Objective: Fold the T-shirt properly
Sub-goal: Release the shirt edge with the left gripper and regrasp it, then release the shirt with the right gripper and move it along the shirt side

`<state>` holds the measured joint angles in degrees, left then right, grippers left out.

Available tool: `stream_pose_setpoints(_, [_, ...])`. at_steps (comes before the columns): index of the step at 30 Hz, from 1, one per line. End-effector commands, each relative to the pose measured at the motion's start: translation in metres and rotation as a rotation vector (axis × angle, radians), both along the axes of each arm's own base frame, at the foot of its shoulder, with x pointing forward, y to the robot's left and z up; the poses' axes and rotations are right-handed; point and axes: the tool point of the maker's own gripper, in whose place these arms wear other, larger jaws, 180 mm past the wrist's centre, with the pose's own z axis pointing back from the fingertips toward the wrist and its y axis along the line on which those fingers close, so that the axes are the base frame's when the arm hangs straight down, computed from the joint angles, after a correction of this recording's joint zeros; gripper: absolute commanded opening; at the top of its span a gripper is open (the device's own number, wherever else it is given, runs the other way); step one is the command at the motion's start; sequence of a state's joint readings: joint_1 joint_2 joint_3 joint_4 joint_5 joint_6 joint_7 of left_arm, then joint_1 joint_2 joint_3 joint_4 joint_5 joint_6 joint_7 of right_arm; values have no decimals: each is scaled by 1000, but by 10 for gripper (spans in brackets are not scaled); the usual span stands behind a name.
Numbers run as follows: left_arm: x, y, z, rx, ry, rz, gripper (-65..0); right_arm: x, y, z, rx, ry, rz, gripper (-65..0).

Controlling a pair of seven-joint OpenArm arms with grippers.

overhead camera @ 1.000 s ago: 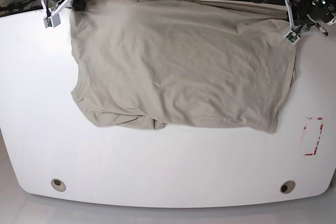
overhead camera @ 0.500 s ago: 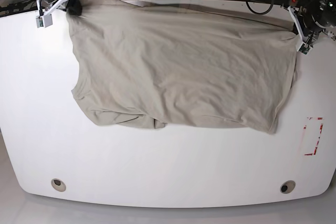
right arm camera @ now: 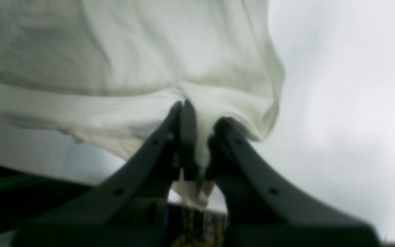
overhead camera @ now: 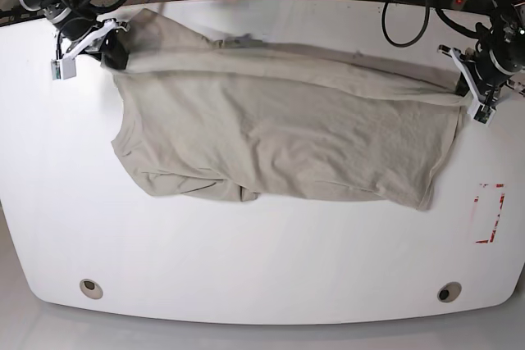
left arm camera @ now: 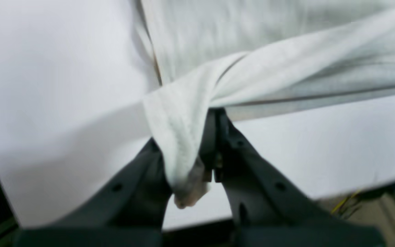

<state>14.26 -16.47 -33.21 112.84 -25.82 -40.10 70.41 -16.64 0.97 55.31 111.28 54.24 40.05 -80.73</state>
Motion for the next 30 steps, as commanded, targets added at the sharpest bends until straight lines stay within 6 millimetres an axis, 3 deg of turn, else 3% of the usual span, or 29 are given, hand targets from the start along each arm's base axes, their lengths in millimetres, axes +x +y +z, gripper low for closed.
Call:
stream_pose_setpoints(1, [8,4,7,10,-27,4,-650,6,-9,-2,-12,2,-16,-650])
stream_pose_setpoints(6, [16,15,9,60,-30,32,-650,18,-18,-10,13,7,-28,-650])
stream_pose_setpoints(12, [14,15,9,64,-26,27,-650,17,-15,-6,-12,7,0,-650])
stream_pose_setpoints(22, [-52,33,-26,134,220,34,-650,-35,6,-24,41,115,55,-650])
stream_pose_setpoints(26, [-61,38,-27,158,252,24,-646,-46,6,-28,44,146,54,-642])
stream_pose_setpoints(28, [-61,36,-29,160,260,10,-635,-47,5,-28,41,149,55,-553])
stream_pose_setpoints(30, [-59,32,-30,169,269,-23,-553,-46,2,-28,34,149,53,-396])
